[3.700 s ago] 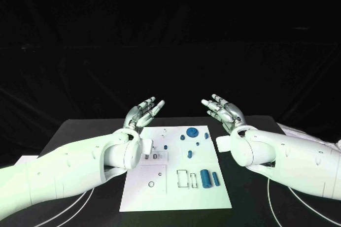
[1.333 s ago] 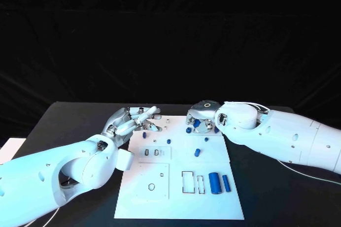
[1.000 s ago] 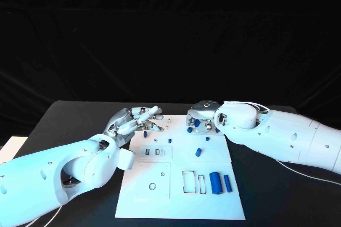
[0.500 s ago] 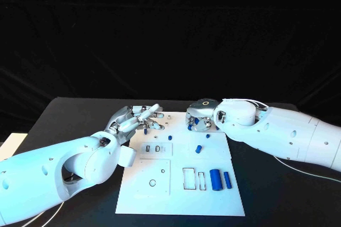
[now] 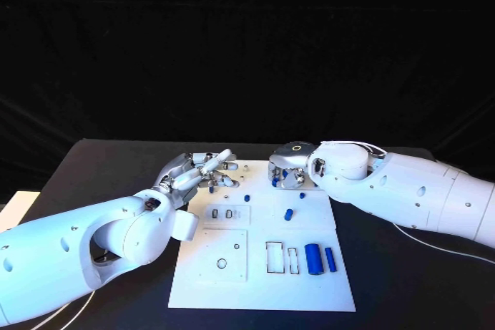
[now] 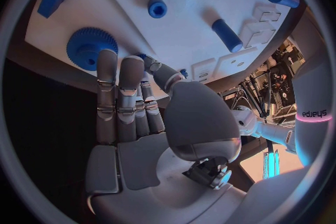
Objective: Assemble the parts on the task board
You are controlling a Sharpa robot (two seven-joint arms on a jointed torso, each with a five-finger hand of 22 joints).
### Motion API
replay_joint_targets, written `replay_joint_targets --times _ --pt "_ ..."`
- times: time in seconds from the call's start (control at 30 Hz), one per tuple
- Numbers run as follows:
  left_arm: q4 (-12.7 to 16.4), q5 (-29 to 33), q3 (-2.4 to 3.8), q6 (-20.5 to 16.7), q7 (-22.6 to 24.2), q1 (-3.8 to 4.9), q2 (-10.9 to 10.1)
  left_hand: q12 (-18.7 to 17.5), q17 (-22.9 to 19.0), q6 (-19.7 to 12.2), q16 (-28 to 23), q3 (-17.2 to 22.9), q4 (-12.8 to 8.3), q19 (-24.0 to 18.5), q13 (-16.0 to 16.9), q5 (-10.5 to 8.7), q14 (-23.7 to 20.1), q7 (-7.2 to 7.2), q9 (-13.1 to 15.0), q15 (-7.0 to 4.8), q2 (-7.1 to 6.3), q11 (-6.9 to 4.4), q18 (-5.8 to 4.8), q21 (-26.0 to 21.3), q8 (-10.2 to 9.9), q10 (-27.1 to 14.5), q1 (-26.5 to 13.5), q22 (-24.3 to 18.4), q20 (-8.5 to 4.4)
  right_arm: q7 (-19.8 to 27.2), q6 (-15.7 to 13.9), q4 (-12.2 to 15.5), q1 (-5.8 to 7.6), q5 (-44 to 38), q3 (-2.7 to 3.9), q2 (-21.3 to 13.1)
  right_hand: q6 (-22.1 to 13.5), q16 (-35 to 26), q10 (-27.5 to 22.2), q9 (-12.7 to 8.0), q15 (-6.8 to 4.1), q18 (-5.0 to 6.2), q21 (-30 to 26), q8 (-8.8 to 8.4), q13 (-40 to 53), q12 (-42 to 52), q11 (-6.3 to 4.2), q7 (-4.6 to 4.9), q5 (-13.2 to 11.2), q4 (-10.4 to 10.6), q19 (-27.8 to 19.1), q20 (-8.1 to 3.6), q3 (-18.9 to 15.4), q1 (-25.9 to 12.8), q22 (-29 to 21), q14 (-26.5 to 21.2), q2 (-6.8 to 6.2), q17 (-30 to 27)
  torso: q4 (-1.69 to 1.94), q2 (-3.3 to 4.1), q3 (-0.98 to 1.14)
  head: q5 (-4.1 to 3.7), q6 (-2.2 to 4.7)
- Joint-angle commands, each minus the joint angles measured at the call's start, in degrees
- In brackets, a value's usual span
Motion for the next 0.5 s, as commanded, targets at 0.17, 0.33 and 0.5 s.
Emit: replay_joint_targets --times 0.17,0.33,0.5 --pt "0.2 0.4 0.04 1.3 0.3 0.07 0.0 -0.3 0.1 0.0 0.1 -0.1 -0.3 -0.3 0.1 0.16 -0.4 0.51 0.1 -0.03 0.34 0.1 0.45 0.3 -0.3 -0.4 0.0 0.1 0.0 0.1 1.2 -0.7 -0.44 -0.1 -0.13 0.4 -0.2 0.2 -0.6 -0.1 -0.18 0.0 0.3 -0.64 -0.1 -0.3 0.21 0.39 -0.2 0.0 -0.3 -0.4 0.5 -0.3 0.0 -0.1 -0.85 0.0 -0.03 0.15 -0.01 0.12 -0.13" --pt "0.2 0.4 0.04 1.4 0.3 0.07 0.0 -0.3 0.1 -0.1 0.1 -0.1 -0.4 -0.4 0.1 0.16 -0.5 0.53 0.1 -0.01 0.36 0.13 0.44 0.3 -0.3 -0.5 0.1 0.1 0.02 0.1 1.5 -0.9 -0.56 0.0 -0.14 0.5 -0.3 0.2 -0.7 -0.1 -0.15 0.01 0.3 -0.71 -0.1 -0.3 0.25 0.42 -0.2 0.0 -0.4 -0.39 0.6 -0.3 0.0 -0.1 -0.91 -0.1 -0.1 0.13 -0.03 0.08 -0.21" --pt "0.1 0.4 0.04 1.4 0.3 0.07 0.0 -0.3 0.2 -0.1 0.1 -0.1 -0.4 -0.4 0.1 0.17 -0.6 0.55 0.1 0.02 0.4 0.15 0.44 0.3 -0.4 -0.5 0.1 0.1 0.04 0.2 -0.2 -0.8 -0.64 0.1 -0.14 0.5 0.3 0.6 -0.3 0.0 0.05 -0.06 0.7 -0.51 0.0 0.0 0.27 0.53 -0.1 0.1 -0.5 -0.29 1.5 0.1 0.5 -0.2 -0.48 0.4 -0.01 0.15 -0.07 -0.17 -0.14"
